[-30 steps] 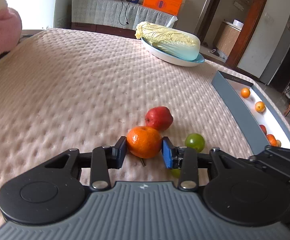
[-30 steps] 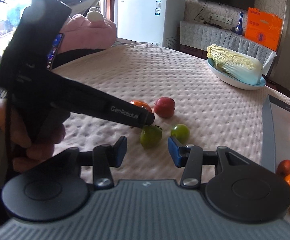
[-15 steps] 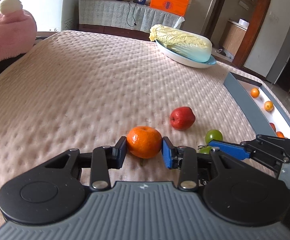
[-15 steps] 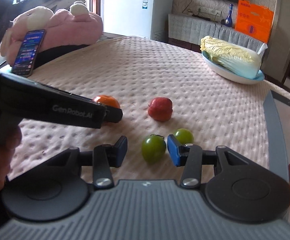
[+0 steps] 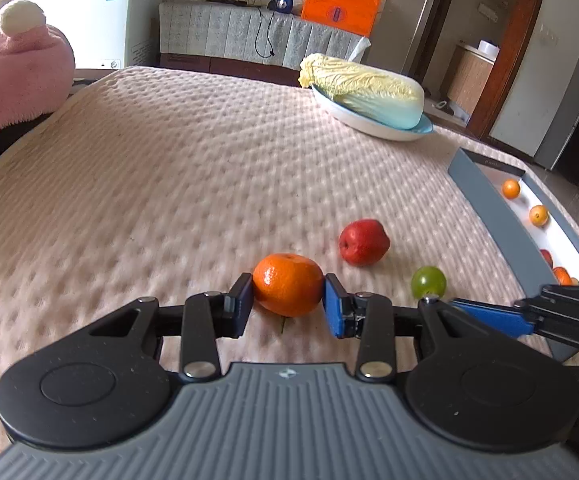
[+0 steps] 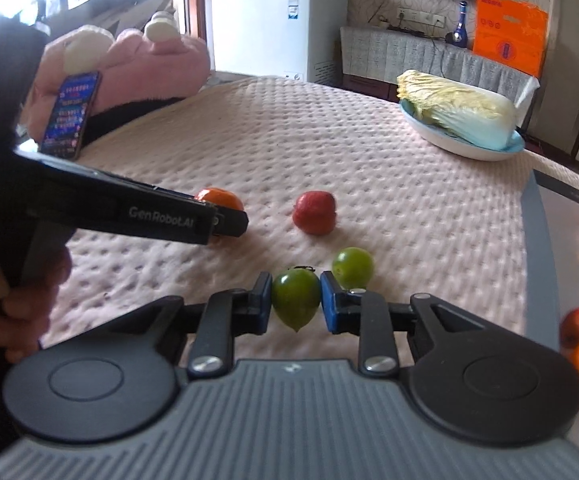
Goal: Organize fruits
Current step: 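Grasp the tangerine with the left tool while the right tool grasps the green plum, then carry the tangerine with the left tool while the right tool carries the plum over the box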
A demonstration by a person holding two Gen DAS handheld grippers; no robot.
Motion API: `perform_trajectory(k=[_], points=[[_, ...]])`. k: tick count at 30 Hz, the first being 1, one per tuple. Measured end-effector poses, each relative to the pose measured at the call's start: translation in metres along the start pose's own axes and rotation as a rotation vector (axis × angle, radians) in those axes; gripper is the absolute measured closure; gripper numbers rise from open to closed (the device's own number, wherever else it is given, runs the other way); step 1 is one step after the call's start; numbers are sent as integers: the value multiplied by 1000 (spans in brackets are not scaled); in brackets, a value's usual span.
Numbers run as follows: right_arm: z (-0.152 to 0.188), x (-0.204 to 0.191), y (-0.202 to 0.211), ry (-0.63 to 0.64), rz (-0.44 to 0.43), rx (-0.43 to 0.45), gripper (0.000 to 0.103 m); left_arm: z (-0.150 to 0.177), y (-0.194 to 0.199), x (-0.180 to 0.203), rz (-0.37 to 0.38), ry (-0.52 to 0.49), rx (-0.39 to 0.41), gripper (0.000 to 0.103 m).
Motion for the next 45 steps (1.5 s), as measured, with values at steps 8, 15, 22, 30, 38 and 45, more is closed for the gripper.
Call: perform_trajectory(k=[8, 15, 22, 30, 38, 45], points=[[-3, 22, 30, -86, -4, 52, 74, -1, 3, 5, -14, -9, 10, 60], [4, 27, 34, -124, -13, 27, 74, -5, 13, 12, -8, -15, 40, 60], [21, 18, 14, 36, 66, -97, 74, -2, 9, 18, -11, -33, 28, 60], [22, 22, 13, 12, 59, -93, 74, -4, 12, 14, 0, -22, 38, 60], [15, 41, 22, -204, -15, -19, 75, -7, 18, 13, 12, -21, 50, 60], [9, 49, 36, -314, -83, 56, 75, -9, 23, 19, 12, -22, 62, 60]])
Point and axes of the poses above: each gripper's, at about its wrist camera, not at the fingertips, and y roughly against the way its jaws point, x to its right, z to its underside, the point moved 7 cm from there along -y, roughly the way its jaws point, and after that the axes turned 6 degrees about -z, right-handed, at the moved point
